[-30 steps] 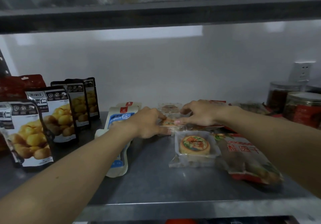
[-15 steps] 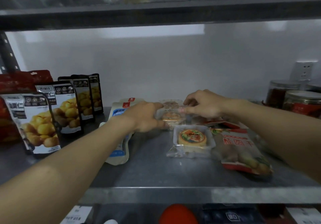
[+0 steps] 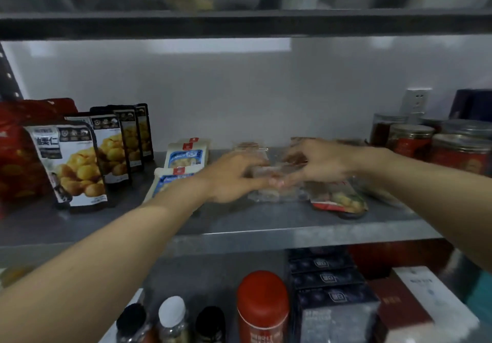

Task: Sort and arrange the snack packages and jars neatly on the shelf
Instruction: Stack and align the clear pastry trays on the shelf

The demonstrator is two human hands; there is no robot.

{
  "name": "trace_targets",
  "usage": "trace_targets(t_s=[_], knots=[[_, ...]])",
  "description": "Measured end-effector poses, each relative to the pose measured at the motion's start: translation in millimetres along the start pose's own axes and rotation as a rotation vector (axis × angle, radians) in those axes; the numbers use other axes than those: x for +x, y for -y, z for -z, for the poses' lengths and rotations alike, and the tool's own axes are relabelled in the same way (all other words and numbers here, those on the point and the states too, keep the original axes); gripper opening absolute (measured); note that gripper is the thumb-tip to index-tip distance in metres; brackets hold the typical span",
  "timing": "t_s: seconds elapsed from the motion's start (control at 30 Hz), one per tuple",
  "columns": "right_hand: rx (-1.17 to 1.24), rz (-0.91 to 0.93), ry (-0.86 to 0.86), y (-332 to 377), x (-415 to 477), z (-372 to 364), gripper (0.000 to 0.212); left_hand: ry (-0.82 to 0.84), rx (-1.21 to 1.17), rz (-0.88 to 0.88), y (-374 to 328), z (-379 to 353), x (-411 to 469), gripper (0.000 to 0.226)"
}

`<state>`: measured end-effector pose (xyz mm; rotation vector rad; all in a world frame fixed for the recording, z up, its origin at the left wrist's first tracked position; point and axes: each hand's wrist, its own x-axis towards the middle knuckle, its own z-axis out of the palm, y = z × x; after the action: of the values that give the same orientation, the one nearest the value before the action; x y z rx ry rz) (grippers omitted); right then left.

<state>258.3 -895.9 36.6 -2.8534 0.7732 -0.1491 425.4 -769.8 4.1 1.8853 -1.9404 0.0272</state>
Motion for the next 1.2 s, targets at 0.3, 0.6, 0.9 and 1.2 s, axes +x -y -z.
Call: trace_targets(t_s=[0.3,0.6,0.9,1.2], knots=[[0.064,0.032,0.000,32.9,-24.1,-37.5,0.061,-0.033,0.139,-0.084,13.9,-17.9,-39.3,0.046],[-0.006,0.094,-0.045,49.9,-23.0,-39.7,0.057,-0.113,-0.064,0.127,22.5,-0.2,-48.8,0.042],[-0.039,0.156,-0.099,36.3,-24.6,-39.2,0.067,0.155,0.048,0.291,23.6,5.5,1.4,0.044],[-0.015,0.165,-0.099,31.1,-18.5,-42.8,0.071,0.167,-0.014,0.279,19.7,-4.3,28.4,0.048]])
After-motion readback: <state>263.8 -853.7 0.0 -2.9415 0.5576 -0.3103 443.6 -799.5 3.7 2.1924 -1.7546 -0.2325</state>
